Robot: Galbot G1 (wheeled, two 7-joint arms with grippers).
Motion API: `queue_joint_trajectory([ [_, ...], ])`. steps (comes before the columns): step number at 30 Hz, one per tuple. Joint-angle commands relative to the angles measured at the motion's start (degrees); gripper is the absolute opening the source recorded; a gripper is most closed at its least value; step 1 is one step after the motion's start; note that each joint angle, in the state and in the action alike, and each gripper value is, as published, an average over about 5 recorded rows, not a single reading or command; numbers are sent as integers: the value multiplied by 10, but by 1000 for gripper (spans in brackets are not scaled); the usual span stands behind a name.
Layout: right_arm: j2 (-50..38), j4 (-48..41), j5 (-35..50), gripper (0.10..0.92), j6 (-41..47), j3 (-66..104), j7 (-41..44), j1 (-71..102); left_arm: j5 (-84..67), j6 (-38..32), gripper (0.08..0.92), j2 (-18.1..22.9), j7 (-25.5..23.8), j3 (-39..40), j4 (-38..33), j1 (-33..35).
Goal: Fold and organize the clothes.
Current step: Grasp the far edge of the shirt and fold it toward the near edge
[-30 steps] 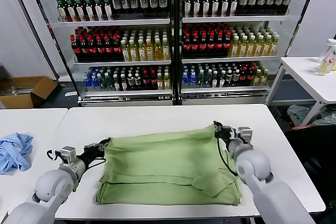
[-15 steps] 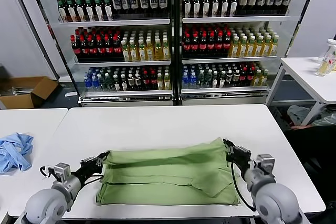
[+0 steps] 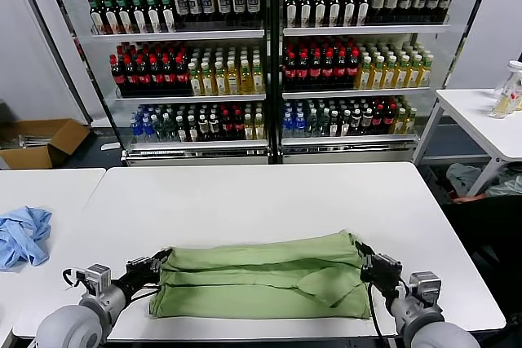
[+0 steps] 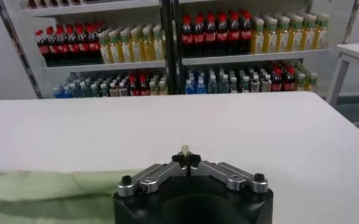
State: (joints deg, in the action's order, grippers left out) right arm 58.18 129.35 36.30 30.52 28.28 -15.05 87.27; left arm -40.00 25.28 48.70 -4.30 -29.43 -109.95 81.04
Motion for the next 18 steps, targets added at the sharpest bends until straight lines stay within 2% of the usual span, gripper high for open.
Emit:
queue_joint_trajectory([
  [1, 0, 10, -23, 106, 0, 0, 2, 33, 14, 35, 82, -2, -14, -6, 4, 3],
  [4, 4, 2, -43, 106, -1, -13, 6, 44, 36, 47, 91, 1, -17, -4, 3, 6],
  [9, 10, 2, -60, 112, -1, -16, 4, 51, 52, 47, 199, 10, -10, -15, -15, 16],
  [13, 7, 11, -62, 194, -2, 1, 5, 47, 54, 38, 311, 17, 12, -36, -44, 23],
  [18, 13, 23, -65, 333, -3, 20, 4, 46, 73, 14, 450, 40, 75, -38, -75, 38],
])
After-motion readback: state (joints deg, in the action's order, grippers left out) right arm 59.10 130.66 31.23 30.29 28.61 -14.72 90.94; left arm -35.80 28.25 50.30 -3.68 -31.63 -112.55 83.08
